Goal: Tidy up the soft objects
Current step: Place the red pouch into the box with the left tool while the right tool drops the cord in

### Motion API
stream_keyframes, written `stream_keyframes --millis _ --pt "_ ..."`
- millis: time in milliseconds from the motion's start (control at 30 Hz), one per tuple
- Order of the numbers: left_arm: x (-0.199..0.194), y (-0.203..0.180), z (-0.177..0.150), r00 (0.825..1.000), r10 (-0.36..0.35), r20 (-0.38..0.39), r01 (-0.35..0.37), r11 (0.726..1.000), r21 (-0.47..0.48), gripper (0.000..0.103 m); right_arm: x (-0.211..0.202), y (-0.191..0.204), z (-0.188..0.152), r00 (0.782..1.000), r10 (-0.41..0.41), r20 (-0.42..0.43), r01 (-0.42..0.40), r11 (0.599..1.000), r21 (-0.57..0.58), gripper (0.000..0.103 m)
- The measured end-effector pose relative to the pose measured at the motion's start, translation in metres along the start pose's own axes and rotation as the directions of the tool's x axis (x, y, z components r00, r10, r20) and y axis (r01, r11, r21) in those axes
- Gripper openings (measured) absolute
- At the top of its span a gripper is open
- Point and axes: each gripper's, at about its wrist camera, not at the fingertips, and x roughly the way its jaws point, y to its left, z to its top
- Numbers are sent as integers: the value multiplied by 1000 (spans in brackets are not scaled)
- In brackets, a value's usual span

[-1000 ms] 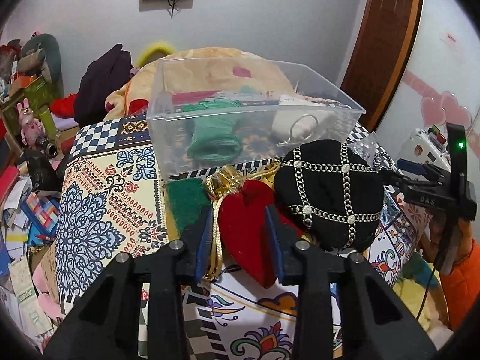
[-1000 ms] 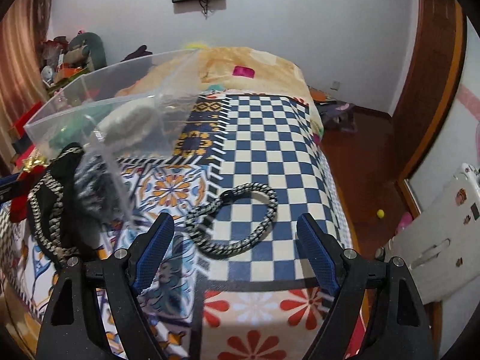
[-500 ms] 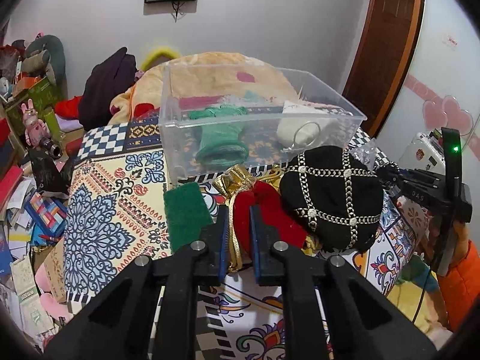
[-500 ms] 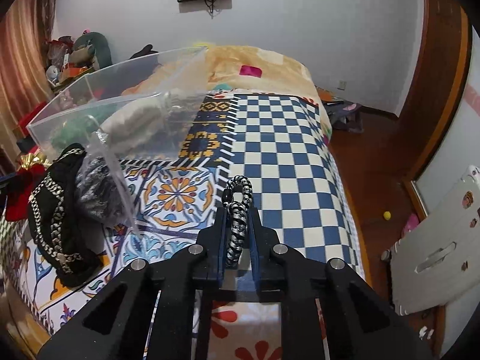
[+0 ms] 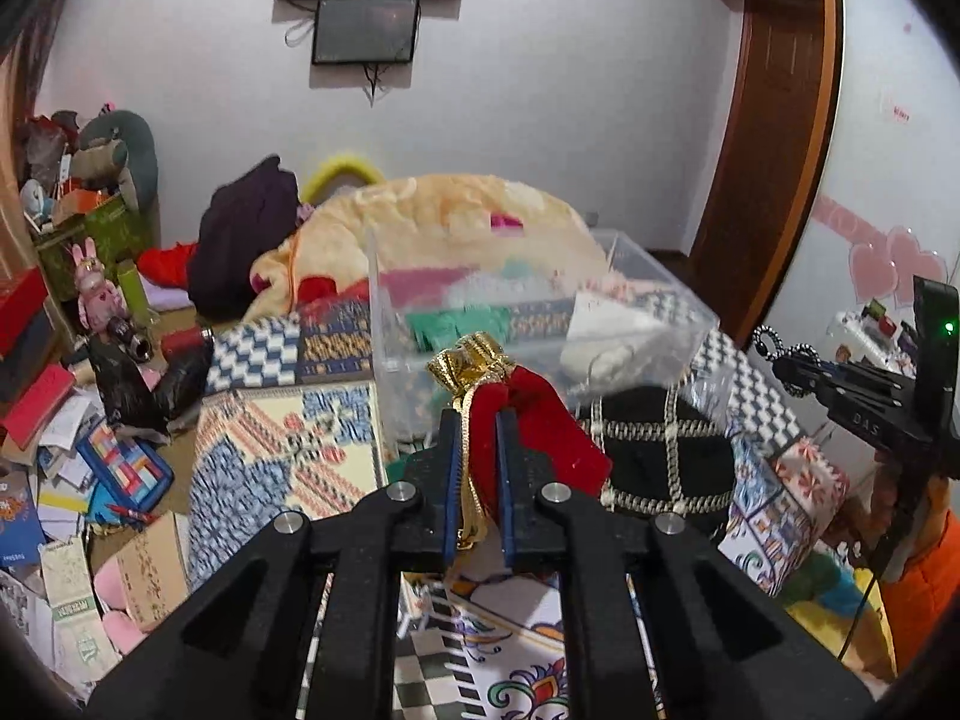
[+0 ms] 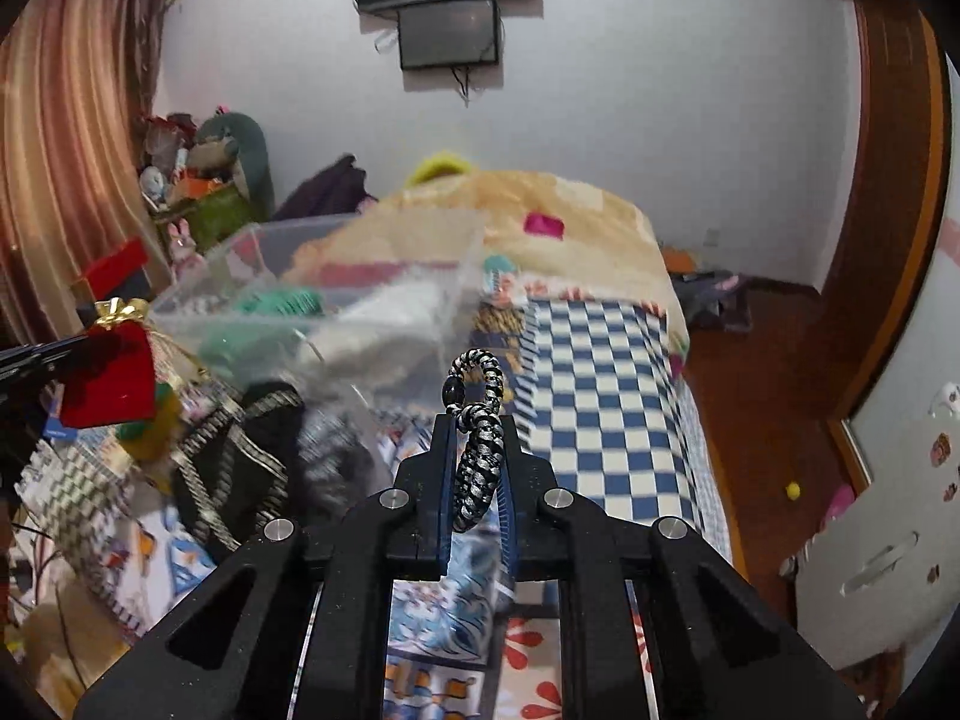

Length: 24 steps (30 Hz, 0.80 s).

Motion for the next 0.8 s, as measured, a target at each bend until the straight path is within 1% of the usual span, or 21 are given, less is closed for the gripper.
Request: stream_keyframes --millis 100,267,600,800 --pt "-7 0 13 999 6 45 -6 1000 1 10 -7 7 10 999 17 40 -17 1000 -12 11" --pt "-11 2 32 995 18 94 -17 1000 -11 10 -7 18 25 995 49 83 -47 999 -19 11" --pt "4 6 61 990 34 140 -27 998 -54 10 9 42 50 986 114 125 -111 993 -28 11" --pt "19 8 71 989 48 140 -38 997 -70 10 22 54 64 982 137 129 -132 990 -43 11"
